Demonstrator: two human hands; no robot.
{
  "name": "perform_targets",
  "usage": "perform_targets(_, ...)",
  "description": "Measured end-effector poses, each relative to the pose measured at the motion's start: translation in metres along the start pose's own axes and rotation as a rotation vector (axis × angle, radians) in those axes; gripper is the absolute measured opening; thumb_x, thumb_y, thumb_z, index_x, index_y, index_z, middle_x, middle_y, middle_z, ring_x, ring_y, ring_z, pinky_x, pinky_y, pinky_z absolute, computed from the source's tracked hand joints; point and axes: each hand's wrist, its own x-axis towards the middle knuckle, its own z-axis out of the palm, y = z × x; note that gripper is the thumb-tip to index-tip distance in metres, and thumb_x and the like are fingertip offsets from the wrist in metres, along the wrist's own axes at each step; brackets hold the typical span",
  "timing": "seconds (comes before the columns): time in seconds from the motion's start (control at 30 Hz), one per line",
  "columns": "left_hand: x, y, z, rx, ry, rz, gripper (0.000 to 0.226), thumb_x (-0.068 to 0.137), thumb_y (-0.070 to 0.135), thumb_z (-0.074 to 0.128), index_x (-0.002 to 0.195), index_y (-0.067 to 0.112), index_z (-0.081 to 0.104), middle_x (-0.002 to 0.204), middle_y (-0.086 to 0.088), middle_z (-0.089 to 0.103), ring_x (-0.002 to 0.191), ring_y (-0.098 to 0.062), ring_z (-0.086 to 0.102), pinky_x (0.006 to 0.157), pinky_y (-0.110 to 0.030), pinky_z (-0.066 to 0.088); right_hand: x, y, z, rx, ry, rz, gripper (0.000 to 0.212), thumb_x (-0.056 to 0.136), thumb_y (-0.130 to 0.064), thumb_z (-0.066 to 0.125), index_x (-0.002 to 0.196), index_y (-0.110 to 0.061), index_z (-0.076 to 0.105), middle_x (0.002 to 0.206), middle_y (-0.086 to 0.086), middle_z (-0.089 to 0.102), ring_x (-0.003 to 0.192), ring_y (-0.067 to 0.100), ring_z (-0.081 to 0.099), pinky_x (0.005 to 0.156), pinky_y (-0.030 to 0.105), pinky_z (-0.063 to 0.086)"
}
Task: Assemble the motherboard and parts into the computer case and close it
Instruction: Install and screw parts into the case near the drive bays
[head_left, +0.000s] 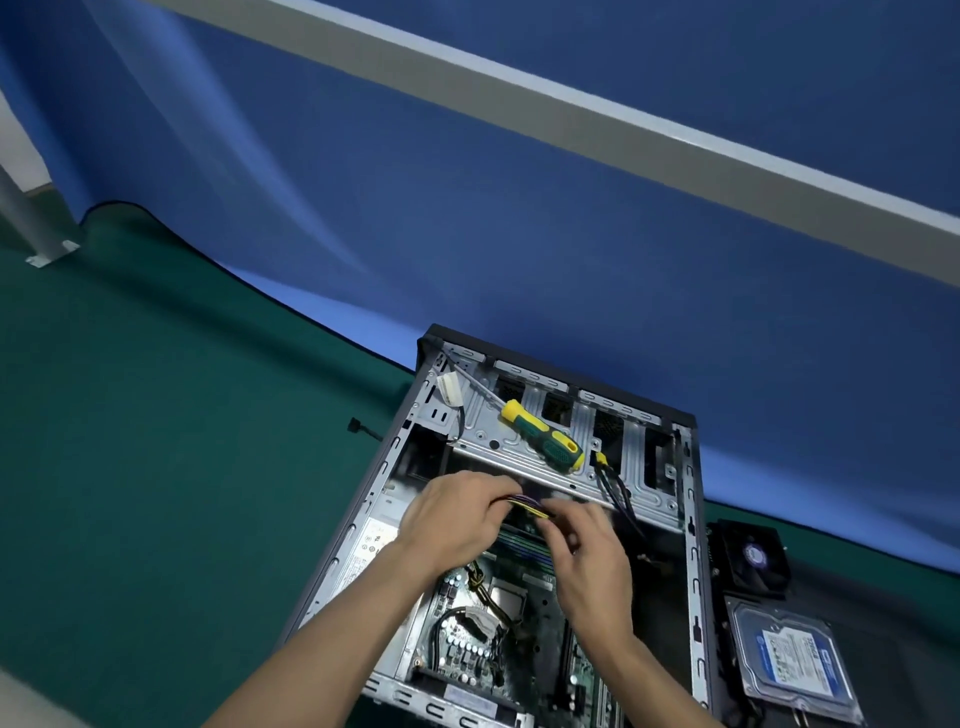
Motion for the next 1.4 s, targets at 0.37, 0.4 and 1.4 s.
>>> perform_targets(0.37,0.013,0.001,0.008,0.353,-0.038,-0.068,0.018,0.091,0.026,0.048,0.095,0.016,0.062,0.092,-0.001,0.063,0.088,-0.021,0.059,0.073,-0.034,0.049,0.009,0.054,0.032,0.093,0.101,0.483,0.019,0.093,-0.019,0.06,0.106,-0.009,0.07,0.1,0.011,0.066,0.083,0.024,0.061,0.074,0.029,0.045)
perform_targets(0.4,0.014,0.001,0.008,0.357,-0.057,-0.088,0.019,0.091,0.025,0.047,0.091,0.016,0.064,0.086,-0.001,0.064,0.082,-0.022,0.06,0.069,-0.033,0.048,0.011,0.057,0.035,0.1,0.109,0.504,0.019,0.093,-0.019,0.06,0.105,-0.007,0.07,0.096,0.012,0.068,0.082,0.026,0.062,0.072,0.03,0.045)
perform_targets(1.4,0.015,0.009,-0.006,0.173,-0.207,-0.138,0.027,0.06,0.007,0.046,0.073,0.012,0.069,0.064,-0.002,0.061,0.063,-0.021,0.055,0.069,-0.036,0.056,0.05,0.065,0.041,-0.325,-0.099,0.61,0.035,0.094,-0.007,0.048,0.062,0.004,0.053,0.062,0.016,0.056,0.07,0.031,0.059,0.062,0.027,0.038)
